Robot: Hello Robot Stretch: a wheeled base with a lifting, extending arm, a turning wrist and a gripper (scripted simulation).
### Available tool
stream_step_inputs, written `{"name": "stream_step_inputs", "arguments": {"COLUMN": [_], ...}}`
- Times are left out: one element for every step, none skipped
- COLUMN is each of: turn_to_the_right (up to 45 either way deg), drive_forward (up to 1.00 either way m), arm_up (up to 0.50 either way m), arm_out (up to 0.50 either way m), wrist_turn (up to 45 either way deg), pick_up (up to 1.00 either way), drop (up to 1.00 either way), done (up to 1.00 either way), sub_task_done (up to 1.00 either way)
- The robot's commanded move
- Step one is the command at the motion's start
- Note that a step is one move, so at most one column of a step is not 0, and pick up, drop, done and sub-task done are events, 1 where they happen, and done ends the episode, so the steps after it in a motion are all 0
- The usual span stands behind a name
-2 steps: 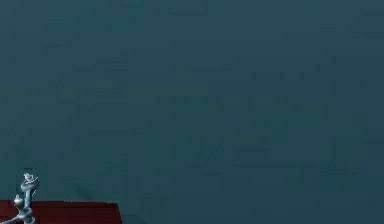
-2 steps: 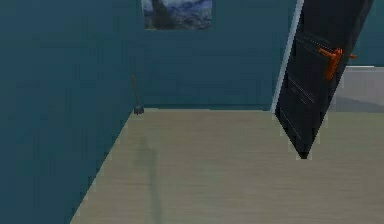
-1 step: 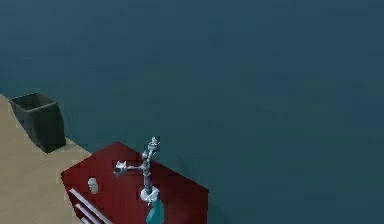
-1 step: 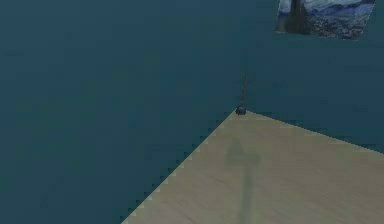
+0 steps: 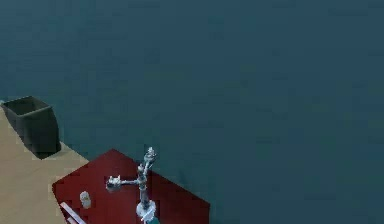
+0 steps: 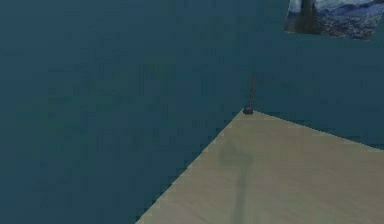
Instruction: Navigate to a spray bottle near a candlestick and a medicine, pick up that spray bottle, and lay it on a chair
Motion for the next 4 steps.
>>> {"name": "stream_step_inputs", "arguments": {"turn_to_the_right": [-45.0, -45.0, -15.0, 0.0], "drive_forward": [0.00, 0.00, 0.00, 0.00], "arm_up": [0.00, 0.00, 0.00, 0.50], "arm_out": [0.00, 0.00, 0.00, 0.00], "wrist_turn": [0.0, 0.0, 0.0, 0.0], "pick_up": [0.00, 0.00, 0.00, 0.00], "drop": [0.00, 0.00, 0.00, 0.00], "done": [0.00, 0.00, 0.00, 0.00], "sub_task_done": [0.00, 0.00, 0.00, 0.00]}}
